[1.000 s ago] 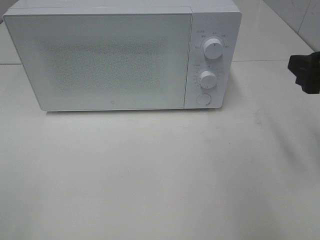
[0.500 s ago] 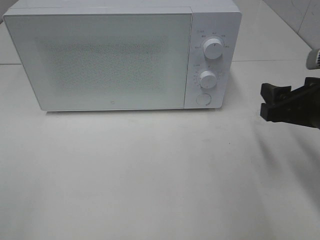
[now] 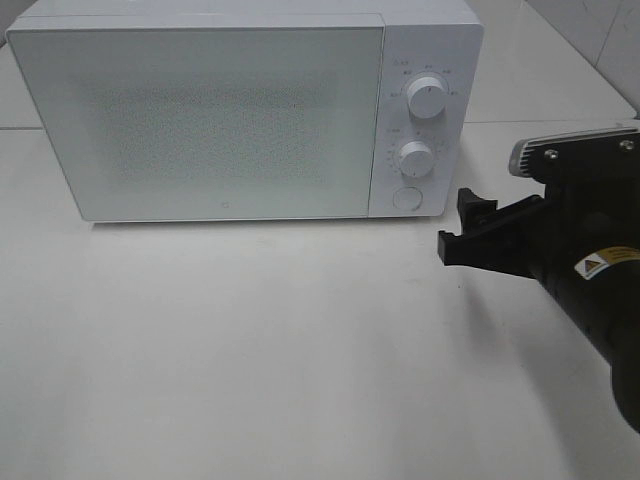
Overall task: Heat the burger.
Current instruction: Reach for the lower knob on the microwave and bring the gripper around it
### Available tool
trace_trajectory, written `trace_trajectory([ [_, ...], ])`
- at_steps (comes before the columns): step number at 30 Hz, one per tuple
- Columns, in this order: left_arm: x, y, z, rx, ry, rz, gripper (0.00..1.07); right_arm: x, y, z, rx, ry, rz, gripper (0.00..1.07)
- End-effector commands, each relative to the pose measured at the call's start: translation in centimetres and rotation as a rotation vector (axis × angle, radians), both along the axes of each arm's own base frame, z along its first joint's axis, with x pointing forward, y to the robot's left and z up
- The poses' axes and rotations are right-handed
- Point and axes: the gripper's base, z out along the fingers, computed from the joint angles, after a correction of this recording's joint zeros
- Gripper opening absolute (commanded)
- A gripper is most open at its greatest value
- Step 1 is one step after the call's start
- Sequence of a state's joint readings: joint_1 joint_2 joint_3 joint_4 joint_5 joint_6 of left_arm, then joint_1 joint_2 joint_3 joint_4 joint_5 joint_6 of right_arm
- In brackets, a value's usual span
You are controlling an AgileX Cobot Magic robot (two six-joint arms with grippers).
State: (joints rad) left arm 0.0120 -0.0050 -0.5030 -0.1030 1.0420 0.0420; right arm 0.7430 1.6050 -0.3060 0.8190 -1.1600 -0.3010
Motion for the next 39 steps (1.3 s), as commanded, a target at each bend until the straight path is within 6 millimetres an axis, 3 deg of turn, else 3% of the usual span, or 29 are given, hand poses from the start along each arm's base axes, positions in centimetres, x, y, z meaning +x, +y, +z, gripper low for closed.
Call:
trace_trajectory([
  [1, -0.3, 0.0, -0.1, -0.001, -0.026, -0.002, 0.90, 0.6, 1.5, 0.1, 0.002, -0.027, -0.007, 0.76],
  [4, -0.3, 0.0, -0.1, -0.001, -0.026, -0.002, 0.90, 1.3, 2.9, 0.1, -0.029, -0.035, 0.019, 0.76],
  [13, -0.3, 0.0, -0.1, -0.001, -0.026, -0.002, 0.90, 3.1, 4.7, -0.5, -0.040, -0.081, 0.008, 0.76],
  [39, -0.3, 0.0, -0.1, -0.001, -0.025, -0.002, 0.90, 9.7, 6.0, -2.8, 0.036, -0.086, -0.059, 0.76],
])
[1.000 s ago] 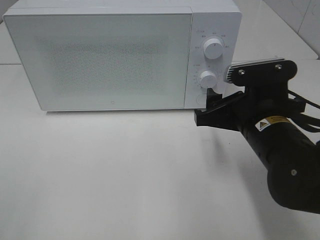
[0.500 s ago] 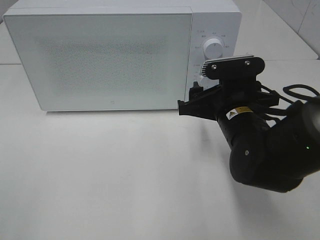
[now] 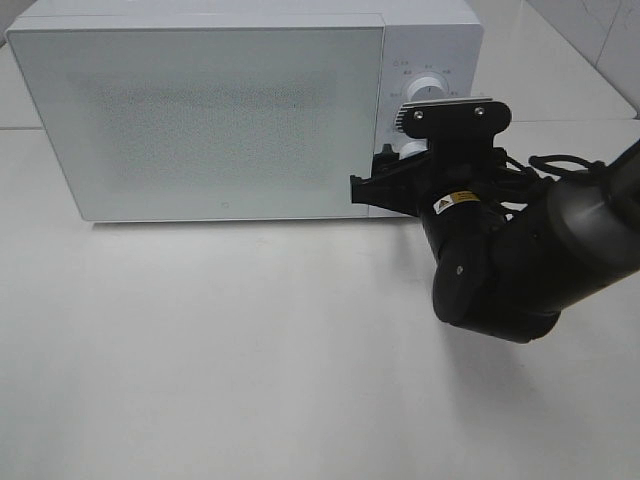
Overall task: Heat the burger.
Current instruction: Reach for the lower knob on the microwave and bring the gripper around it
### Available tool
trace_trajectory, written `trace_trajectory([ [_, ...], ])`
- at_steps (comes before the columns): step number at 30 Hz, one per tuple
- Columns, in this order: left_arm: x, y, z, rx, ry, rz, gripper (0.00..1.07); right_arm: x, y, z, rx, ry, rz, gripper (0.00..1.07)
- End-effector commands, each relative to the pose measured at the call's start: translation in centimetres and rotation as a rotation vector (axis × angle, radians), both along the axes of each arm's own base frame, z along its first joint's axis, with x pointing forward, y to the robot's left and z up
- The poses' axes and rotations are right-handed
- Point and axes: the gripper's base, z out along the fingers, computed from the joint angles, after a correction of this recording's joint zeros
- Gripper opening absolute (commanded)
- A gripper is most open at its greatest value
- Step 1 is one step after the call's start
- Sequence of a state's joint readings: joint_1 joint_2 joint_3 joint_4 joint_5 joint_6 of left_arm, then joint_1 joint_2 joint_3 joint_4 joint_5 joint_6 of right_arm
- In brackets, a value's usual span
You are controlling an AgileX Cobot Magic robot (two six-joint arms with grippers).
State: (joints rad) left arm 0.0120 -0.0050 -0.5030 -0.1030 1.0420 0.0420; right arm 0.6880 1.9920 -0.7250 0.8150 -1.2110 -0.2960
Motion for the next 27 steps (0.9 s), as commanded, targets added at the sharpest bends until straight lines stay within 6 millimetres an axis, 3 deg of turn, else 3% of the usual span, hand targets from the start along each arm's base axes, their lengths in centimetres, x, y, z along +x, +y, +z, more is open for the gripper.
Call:
trace_trajectory([
  [1, -0.3, 0.0, -0.1, -0.001, -0.025, -0.002, 0.90, 0.8, 0.5, -0.2, 0.017, -0.008, 0.019, 0.76],
  [9, -0.3, 0.0, -0.1, -0.001, -0.025, -0.002, 0.90, 2.7, 0.1, -1.3, 0.024, 0.001, -0.006, 0.76],
  [20, -0.3, 0.0, -0.1, -0.001, -0.025, -0.002, 0.90, 3.1, -0.1, -1.4, 0.034, -0.008, -0.019, 0.74],
  [26, -0.3, 0.0, -0.1, -0.001, -0.025, -0.002, 0.90, 3.1, -0.2, -1.2, 0.032, -0.028, -0.024, 0.65],
  [27, -0.3, 0.0, -0.1, -0.001, -0.025, -0.002, 0.90, 3.1, -0.2, -1.1, 0.031, -0.037, -0.027, 0.55],
])
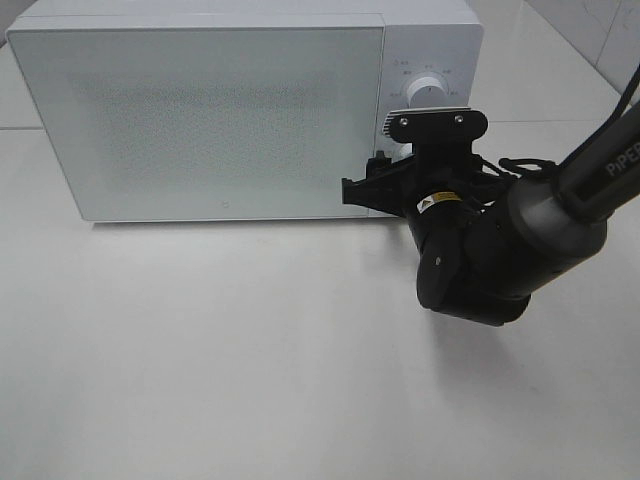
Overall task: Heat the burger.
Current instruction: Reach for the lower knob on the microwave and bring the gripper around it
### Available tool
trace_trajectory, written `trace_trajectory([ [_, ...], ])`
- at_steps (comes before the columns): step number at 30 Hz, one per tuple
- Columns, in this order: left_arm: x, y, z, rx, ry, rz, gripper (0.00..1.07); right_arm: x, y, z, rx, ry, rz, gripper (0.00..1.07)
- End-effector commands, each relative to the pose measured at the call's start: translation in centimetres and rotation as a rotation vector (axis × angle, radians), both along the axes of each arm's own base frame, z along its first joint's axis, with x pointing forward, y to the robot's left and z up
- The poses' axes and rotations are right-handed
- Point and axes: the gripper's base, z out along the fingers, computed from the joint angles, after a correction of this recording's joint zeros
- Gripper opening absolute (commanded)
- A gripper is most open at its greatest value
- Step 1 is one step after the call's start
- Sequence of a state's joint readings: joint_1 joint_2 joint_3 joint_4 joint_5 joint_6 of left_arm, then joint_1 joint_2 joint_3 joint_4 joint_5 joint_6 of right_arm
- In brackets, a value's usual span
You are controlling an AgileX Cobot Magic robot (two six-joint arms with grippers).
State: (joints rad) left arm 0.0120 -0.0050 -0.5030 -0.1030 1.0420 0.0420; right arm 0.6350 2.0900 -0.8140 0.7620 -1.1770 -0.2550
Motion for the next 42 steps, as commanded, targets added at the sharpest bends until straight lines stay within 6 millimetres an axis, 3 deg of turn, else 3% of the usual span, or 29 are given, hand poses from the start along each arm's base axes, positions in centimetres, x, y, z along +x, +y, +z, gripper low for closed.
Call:
trace_trajectory([
  [1, -0.3, 0.0, -0.1, -0.001, -0.025, -0.002, 0.90, 0.6, -0.4, 0.8, 0.009, -0.063, -0.025, 0.40],
  [3, -0.3, 0.0, -0.1, -0.001, -0.025, -0.002, 0.90, 0.6, -0.4, 0.8, 0.009, -0.063, -0.025, 0.33],
  [4, -0.3, 0.0, -0.1, -0.001, -0.025, -0.002, 0.90, 0.6, -0.4, 0.8, 0.009, -0.063, -0.024, 0.19],
  [7, -0.3, 0.0, -0.1, -0.001, -0.025, -0.002, 0.90, 0.6, -0.4, 0.8, 0.009, -0.063, -0.024, 0.13],
  [9, -0.3, 0.0, -0.1, -0.001, -0.025, -0.002, 0.90, 0.6, -0.3, 0.8, 0.006, -0.065, -0.016, 0.00],
  [18, -0.3, 0.0, -0.1, -0.001, -0.025, -0.002, 0.90, 0.6, -0.2, 1.1, 0.008, -0.090, -0.007, 0.00],
  [25, -0.3, 0.0, -0.1, -0.001, -0.025, -0.002, 0.90, 0.7, 0.1, 1.2, 0.109, -0.105, 0.014, 0.00],
  [42, -0.3, 0.0, -0.1, -0.001, -0.025, -0.002, 0.90, 0.5, 1.7, 1.2, 0.753, -0.051, 0.082, 0.00],
])
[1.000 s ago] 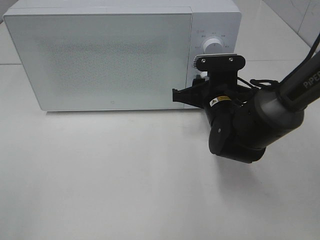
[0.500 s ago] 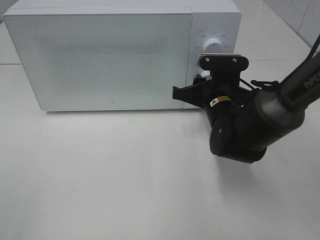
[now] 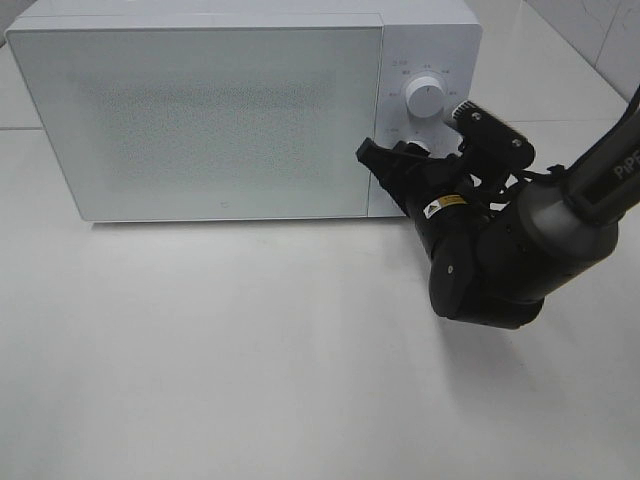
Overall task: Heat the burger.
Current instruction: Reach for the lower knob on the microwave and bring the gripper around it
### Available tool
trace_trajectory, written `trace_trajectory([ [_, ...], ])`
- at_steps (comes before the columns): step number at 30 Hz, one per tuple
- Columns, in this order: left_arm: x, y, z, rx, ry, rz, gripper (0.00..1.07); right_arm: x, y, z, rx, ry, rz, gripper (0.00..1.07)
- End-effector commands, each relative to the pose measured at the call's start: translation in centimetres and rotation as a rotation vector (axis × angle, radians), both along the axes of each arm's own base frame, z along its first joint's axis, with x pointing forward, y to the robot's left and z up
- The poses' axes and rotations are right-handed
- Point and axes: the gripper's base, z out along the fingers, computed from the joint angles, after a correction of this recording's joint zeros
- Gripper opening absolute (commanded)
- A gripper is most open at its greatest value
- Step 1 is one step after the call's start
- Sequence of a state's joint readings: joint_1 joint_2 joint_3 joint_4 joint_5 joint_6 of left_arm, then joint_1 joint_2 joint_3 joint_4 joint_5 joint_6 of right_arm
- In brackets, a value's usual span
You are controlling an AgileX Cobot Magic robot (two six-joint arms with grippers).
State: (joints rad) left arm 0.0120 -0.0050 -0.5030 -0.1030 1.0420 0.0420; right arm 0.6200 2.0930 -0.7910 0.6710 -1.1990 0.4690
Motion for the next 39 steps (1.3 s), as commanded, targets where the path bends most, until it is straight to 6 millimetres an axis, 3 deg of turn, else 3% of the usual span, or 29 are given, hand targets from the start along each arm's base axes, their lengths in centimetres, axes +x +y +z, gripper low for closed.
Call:
trace_trajectory([
  [1, -0.31, -0.03, -0.08, -0.001, -0.025, -0.002, 0.90, 0.67, 1.92, 1.42, 0.185, -0.072, 0.133, 0.00],
  [15, -0.31, -0.03, -0.08, -0.001, -0.025, -0.002, 0.90, 0.65, 2.05, 1.50, 0.822, -0.005, 0.052, 0.00],
  [23, -0.31, -0.03, -0.08, -0.001, -0.025, -0.002, 0.90, 0.66, 1.99, 1.49, 1.077, 0.024, 0.004, 0.00],
  [31, -0.31, -0.03, -0.08, -0.001, -0.025, -0.002, 0.90, 0.67, 1.92, 1.42, 1.193, 0.040, -0.028, 0.00],
  [39, -0.31, -0.03, -0.08, -0.001, -0.025, -0.002, 0.90, 0.68, 1.85, 1.46, 1.164, 0.029, -0.027, 0.00],
])
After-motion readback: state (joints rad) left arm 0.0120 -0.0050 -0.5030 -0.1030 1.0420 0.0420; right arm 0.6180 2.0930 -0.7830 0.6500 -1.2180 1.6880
